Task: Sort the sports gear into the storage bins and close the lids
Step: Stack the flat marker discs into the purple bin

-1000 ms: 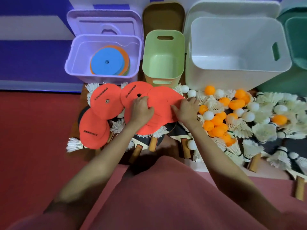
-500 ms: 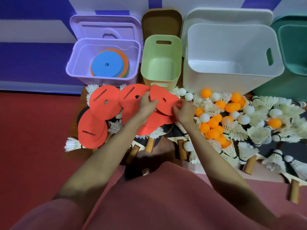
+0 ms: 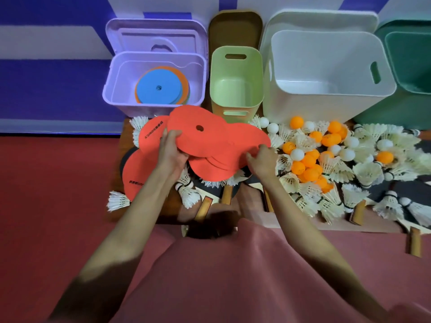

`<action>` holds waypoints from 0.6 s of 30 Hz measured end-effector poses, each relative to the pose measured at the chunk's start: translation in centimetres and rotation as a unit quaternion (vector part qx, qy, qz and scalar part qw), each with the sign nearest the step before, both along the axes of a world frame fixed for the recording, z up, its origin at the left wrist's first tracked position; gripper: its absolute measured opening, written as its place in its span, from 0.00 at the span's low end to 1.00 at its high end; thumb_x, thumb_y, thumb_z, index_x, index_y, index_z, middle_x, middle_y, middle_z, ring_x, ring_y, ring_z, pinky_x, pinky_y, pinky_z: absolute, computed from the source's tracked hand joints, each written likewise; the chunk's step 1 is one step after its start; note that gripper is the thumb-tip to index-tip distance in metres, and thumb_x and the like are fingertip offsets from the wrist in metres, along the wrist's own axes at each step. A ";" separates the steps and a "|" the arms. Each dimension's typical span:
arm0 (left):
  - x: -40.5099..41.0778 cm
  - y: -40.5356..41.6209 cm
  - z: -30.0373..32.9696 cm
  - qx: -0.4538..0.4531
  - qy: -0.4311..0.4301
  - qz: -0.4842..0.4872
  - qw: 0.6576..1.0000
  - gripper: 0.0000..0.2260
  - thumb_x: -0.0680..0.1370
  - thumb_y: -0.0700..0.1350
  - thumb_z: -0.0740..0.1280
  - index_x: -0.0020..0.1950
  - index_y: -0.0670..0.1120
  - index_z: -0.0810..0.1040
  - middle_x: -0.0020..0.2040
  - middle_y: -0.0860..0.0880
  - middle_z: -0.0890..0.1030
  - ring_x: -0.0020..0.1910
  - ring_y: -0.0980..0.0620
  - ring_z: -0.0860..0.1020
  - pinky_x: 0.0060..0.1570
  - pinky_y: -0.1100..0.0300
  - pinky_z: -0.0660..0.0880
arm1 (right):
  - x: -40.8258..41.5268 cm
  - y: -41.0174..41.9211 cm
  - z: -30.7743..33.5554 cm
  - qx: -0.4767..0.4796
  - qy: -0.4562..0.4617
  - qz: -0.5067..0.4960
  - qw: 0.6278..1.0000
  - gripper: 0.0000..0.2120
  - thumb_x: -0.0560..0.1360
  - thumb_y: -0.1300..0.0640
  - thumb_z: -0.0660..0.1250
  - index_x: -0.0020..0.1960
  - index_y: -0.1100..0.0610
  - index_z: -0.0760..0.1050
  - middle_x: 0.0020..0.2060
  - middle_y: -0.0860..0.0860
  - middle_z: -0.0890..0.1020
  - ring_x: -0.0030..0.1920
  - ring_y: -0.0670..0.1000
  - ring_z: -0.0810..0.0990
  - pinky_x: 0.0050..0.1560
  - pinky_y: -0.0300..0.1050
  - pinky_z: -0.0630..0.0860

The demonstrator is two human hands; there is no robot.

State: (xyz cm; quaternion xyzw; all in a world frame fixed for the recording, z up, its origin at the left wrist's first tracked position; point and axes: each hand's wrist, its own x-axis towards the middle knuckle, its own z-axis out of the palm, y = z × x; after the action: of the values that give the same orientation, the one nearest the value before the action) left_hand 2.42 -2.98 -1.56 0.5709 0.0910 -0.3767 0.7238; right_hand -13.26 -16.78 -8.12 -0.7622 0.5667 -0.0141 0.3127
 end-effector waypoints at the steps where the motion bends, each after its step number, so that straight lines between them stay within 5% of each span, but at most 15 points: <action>1: 0.2 0.4 0.2 0.009 0.016 0.008 1.000 0.16 0.78 0.41 0.60 0.66 0.45 0.71 0.61 0.42 0.78 0.59 0.44 0.78 0.57 0.41 0.76 | 0.4 0.2 0.1 0.005 0.012 -0.011 1.000 0.22 0.75 0.50 0.66 0.60 0.66 0.70 0.61 0.66 0.71 0.63 0.65 0.68 0.61 0.54 0.66; 5: 0.6 1.5 0.8 0.001 0.068 0.032 0.997 0.18 0.79 0.47 0.63 0.68 0.43 0.72 0.60 0.43 0.80 0.58 0.45 0.79 0.55 0.48 0.78 | 2.1 0.1 0.3 0.025 0.043 -0.053 0.997 0.28 0.73 0.42 0.68 0.60 0.64 0.73 0.63 0.66 0.68 0.65 0.65 0.64 0.65 0.53 0.64; 11: 0.9 2.7 0.5 0.004 0.056 0.000 0.998 0.12 0.82 0.48 0.60 0.63 0.46 0.73 0.45 0.50 0.83 0.39 0.55 0.83 0.31 0.61 0.78 | 3.6 -0.6 0.2 0.077 0.038 -0.122 0.989 0.35 0.64 0.41 0.75 0.62 0.61 0.72 0.64 0.65 0.68 0.67 0.63 0.62 0.67 0.52 0.64; 15: 1.3 3.5 0.3 0.009 0.033 -0.015 0.999 0.15 0.83 0.47 0.58 0.68 0.44 0.71 0.50 0.47 0.82 0.43 0.54 0.82 0.36 0.60 0.80 | 3.6 -0.8 0.9 0.070 0.015 -0.152 0.986 0.41 0.64 0.48 0.78 0.68 0.64 0.61 0.64 0.64 0.69 0.67 0.63 0.66 0.65 0.53 0.67; 18: 1.8 3.9 0.1 0.014 0.014 -0.009 1.000 0.17 0.82 0.48 0.59 0.70 0.45 0.69 0.57 0.46 0.81 0.49 0.52 0.81 0.44 0.56 0.80 | 3.1 -0.9 1.6 0.034 -0.040 -0.104 0.993 0.26 0.72 0.61 0.67 0.64 0.67 0.60 0.57 0.63 0.76 0.58 0.64 0.75 0.47 0.51 0.72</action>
State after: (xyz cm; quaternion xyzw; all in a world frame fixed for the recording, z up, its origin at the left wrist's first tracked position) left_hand 4.21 0.97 -1.42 0.5767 0.1011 -0.3899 0.7108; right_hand -10.17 -17.71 -6.53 -0.6871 0.6299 -0.0576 0.3576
